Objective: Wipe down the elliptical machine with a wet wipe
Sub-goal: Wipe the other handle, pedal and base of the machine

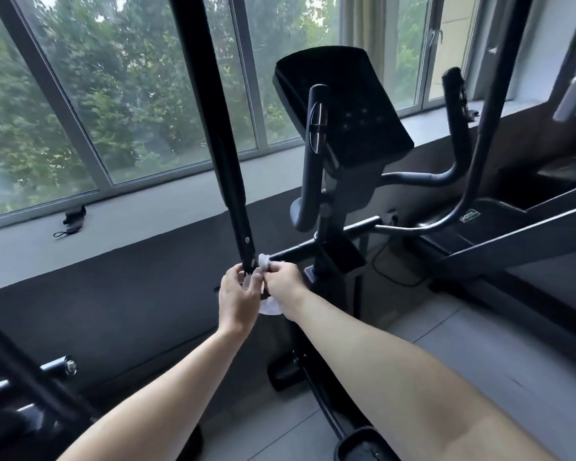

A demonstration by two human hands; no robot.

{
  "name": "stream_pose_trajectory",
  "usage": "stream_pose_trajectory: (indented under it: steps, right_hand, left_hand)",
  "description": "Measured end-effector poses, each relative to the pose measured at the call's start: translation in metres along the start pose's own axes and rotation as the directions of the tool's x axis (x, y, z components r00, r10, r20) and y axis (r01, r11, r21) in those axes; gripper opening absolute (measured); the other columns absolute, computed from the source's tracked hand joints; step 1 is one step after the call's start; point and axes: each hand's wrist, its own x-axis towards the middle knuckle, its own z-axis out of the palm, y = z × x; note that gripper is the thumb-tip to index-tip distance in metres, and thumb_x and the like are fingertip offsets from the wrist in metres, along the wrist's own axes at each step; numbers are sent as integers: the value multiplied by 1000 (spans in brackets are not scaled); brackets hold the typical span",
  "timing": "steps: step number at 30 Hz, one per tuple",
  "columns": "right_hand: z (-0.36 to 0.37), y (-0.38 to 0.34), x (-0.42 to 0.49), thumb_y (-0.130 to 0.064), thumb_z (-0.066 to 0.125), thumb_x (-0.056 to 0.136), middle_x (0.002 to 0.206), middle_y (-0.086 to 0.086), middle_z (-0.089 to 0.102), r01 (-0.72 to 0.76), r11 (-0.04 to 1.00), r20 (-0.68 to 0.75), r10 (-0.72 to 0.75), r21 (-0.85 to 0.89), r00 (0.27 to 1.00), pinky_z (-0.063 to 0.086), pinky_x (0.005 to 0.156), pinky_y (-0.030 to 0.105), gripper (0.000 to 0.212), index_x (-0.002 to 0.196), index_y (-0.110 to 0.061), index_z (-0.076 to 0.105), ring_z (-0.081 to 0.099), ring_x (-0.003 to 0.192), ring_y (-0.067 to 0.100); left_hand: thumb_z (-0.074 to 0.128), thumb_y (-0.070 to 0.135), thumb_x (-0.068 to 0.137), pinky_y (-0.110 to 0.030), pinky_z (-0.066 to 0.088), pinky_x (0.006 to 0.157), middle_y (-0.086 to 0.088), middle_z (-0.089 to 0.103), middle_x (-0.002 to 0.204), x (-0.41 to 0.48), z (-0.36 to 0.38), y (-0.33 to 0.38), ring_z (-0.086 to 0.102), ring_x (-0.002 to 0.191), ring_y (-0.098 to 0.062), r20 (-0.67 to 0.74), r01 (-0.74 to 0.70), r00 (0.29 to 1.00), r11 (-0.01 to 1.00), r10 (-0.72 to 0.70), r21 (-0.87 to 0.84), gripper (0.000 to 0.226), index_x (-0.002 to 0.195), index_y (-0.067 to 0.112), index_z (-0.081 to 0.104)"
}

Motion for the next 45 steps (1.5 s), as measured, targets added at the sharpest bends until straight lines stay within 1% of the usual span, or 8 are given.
stream_pose_trajectory:
  steps: [6, 10, 13, 17, 21, 27, 37, 45]
  right_hand:
    - [-12, -11, -8, 5, 48, 101, 98, 9, 74, 57, 998, 76, -56, -7, 996, 63, 59, 45, 23, 110, 1, 70, 76, 78, 15]
    - [-13, -4, 0, -13, 54, 98, 102, 2, 77, 172, 959, 46, -166, -225, 985, 62, 81, 52, 28, 94, -22, 81, 74, 95, 16]
    - [-12, -3, 7, -17, 55, 95, 97, -10, 75, 203, 922, -44, -230, -330, 972, 57, 96, 37, 30, 88, -32, 79, 70, 97, 10]
    - [-12, -13, 12, -16, 54, 100, 98, -8, 74, 302, 914, -51, -327, -270, 944, 52, 87, 16, 35, 131, -25, 67, 68, 85, 8]
    - [1, -18, 21, -17, 53, 100, 107, 1, 78, 291, 904, 64, -286, -315, 956, 55, 97, 31, 29, 113, -28, 76, 71, 105, 20]
    - [-18, -16, 29, -8, 56, 99, 83, -15, 75, 208, 933, 82, -192, -295, 978, 45, 58, 4, 26, 98, -26, 74, 67, 69, -8]
    - [-12, -28, 28, -14, 55, 95, 99, -8, 73, 245, 905, -61, -283, -347, 957, 49, 91, 26, 23, 91, -26, 75, 65, 98, 12]
    - [-12, -24, 27, -14, 48, 99, 74, -6, 59, 138, 905, 43, -131, -402, 990, 42, 62, 23, 27, 108, -25, 71, 51, 67, 8]
  left_hand:
    - [68, 52, 92, -23, 44, 73, 1, 55, 104, 0, 0, 12, 58, 91, -15, -56, -35, 998, 997, 39, 71, 34, 101, 21, 56]
    - [70, 39, 96, -12, 43, 63, 3, 65, 93, 2, -7, 19, 62, 82, -6, -13, -86, 996, 996, 86, 33, 20, 92, 20, 65]
    - [68, 28, 97, -24, 49, 73, 3, 68, 90, 6, -18, 20, 64, 82, -10, -95, -120, 988, 993, 120, 7, 11, 88, 26, 64]
    - [70, 26, 97, -14, 47, 78, 2, 63, 99, 13, -32, 40, 64, 85, 0, -306, -247, 927, 967, 216, -67, 12, 88, 24, 62]
    - [73, 14, 93, -8, 43, 81, 6, 61, 103, 20, -22, 71, 61, 94, 7, -297, -337, 908, 936, 295, -100, 13, 83, 21, 67]
    - [73, 15, 94, -17, 50, 71, 26, 72, 87, 20, -4, 52, 69, 84, 2, -261, -281, 935, 951, 241, -128, 27, 85, 31, 53]
    - [81, 32, 87, -36, 56, 67, 6, 68, 75, 22, -13, 28, 66, 69, -13, -200, -193, 963, 980, 182, -38, 22, 87, 24, 61]
    - [81, 34, 85, -33, 54, 69, 9, 70, 81, 30, -9, 39, 67, 72, -10, -185, -142, 975, 984, 121, -106, 43, 103, 32, 42]
